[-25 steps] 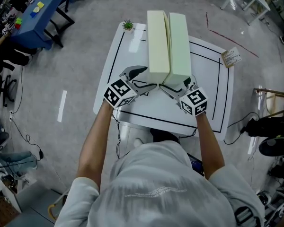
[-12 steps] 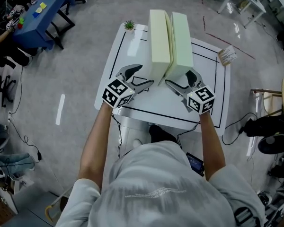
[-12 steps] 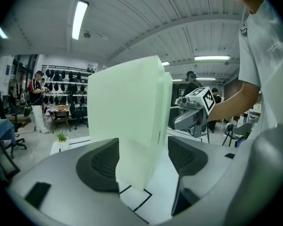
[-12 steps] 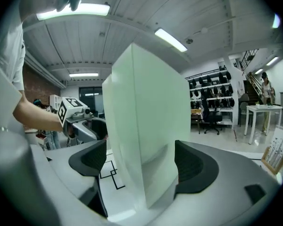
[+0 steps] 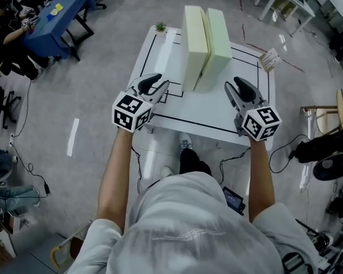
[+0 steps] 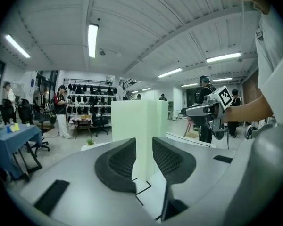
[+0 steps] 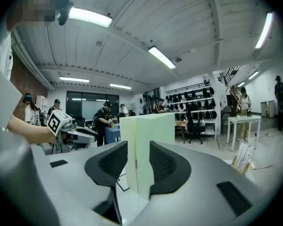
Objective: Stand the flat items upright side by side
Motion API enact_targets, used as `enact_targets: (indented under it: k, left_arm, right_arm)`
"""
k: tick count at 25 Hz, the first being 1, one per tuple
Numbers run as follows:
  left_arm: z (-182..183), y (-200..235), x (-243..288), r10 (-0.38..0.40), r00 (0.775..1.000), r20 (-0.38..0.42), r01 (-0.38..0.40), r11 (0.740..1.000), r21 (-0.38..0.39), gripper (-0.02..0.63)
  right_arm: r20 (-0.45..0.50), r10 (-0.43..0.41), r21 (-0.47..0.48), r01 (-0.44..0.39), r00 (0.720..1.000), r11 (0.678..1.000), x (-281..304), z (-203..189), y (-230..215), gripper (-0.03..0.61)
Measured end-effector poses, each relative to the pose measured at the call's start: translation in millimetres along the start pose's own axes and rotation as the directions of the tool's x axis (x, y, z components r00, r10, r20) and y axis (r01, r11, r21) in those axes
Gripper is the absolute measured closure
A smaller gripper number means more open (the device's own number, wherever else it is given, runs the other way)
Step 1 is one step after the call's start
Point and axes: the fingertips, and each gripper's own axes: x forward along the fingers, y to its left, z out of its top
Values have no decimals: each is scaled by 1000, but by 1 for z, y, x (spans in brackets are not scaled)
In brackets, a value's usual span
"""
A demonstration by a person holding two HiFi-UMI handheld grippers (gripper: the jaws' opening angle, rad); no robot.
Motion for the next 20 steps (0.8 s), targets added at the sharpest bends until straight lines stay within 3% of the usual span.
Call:
enact_targets:
  k: [3, 5, 9, 12, 20]
  left_arm:
    - [21, -8, -32, 49, 995, 83, -52, 998, 31, 547]
    - [37, -11, -53, 84, 985, 148, -89, 996, 25, 580]
    - [57, -22, -80, 139, 973, 183, -155, 985, 79, 592]
    - [73, -35, -96, 136, 973, 184, -163, 976, 144, 592]
    - [97, -60, -119, 136, 968, 210, -178, 964, 197, 592]
  right_arm:
    - [23, -49, -99, 51, 999, 994, -22, 12, 16, 518]
    - [35, -56, -141, 61, 998, 988, -34, 19, 29, 548]
    - [64, -49, -183, 60, 997, 981, -57, 37, 53, 551]
    - [97, -54, -204, 73, 994, 976, -71, 53, 66, 551]
    - [110, -11, -226, 36, 994, 974, -90, 67, 90, 551]
